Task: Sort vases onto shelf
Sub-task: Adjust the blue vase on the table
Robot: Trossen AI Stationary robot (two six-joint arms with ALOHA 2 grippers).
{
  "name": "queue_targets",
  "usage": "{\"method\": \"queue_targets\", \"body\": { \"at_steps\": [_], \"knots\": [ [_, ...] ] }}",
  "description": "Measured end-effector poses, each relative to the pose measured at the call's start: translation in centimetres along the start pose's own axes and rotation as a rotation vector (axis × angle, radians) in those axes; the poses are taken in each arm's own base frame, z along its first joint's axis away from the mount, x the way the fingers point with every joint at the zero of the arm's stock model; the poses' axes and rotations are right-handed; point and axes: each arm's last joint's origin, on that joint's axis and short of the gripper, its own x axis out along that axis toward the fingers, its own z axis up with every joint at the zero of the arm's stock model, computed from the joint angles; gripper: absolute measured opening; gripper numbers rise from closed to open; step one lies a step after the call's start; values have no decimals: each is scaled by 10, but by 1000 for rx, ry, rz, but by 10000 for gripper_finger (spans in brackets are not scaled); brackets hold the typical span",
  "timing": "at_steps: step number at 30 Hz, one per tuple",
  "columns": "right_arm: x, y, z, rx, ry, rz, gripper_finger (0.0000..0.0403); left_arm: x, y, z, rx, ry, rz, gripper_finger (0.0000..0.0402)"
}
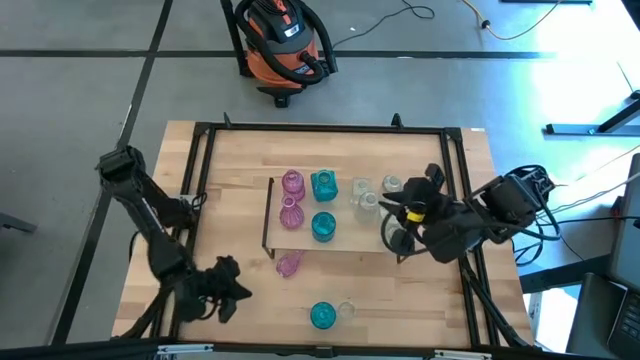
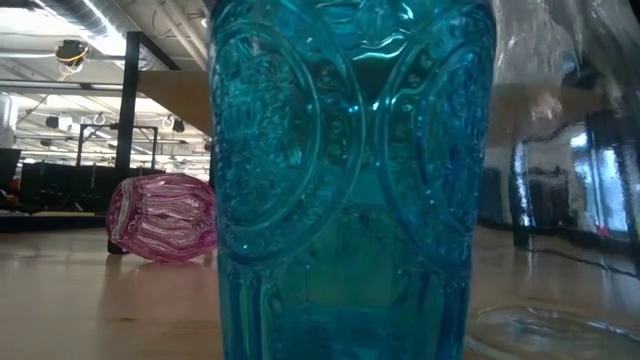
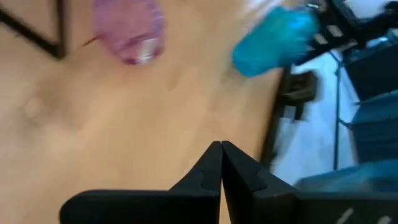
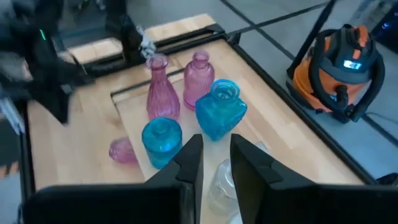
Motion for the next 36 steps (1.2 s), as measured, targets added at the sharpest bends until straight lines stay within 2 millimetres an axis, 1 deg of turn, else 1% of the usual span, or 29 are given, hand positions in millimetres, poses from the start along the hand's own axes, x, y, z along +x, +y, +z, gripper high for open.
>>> {"method": "queue_targets", "body": {
  "at_steps": [2, 4, 6, 8, 10, 13, 16, 19, 23, 25, 27, 30, 34, 36],
  "knots": [
    [-1, -2, 1, 47, -10, -7, 62, 11, 17, -2, -35, 7, -7, 0],
    [-2, -3, 1, 84, 6, 11, 62, 19, 28, -1, -84, -7, -43, 0],
    [-2, -2, 0, 84, 35, 40, 62, 25, 36, 1, -120, -54, -73, 0],
    [-3, -2, 0, 79, 46, 52, 62, 28, 37, 6, -110, -122, -109, 7],
    [-3, -1, -1, 76, 55, 61, 62, 30, 33, 11, -110, -167, -143, 25],
    [-3, -1, -1, 36, 57, 64, 62, 35, 30, 16, -145, -193, -171, 66],
    [-3, -1, -1, -22, 55, 65, 62, 43, 32, 17, -260, -223, -166, 118],
    [-6, -4, 0, -42, 60, 84, 62, 51, 37, 11, -430, -235, -150, 172],
    [-13, -11, 1, -60, 56, 108, 62, 63, 38, -7, -588, -210, -182, 233],
    [-16, -16, 2, -70, 49, 116, 62, 69, 33, -18, -640, -257, -236, 254],
    [-21, -21, 3, -82, 39, 124, 62, 76, 19, -27, -678, -323, -288, 269],
    [-28, -29, 5, -75, 24, 136, 62, 91, -4, -44, -689, -383, -313, 277],
    [-34, -37, 6, -81, 10, 147, 62, 119, -39, -67, -620, -402, -320, 274],
    [-36, -38, 7, -95, 3, 144, 62, 134, -50, -76, -549, -428, -299, 272]
  ]
}}
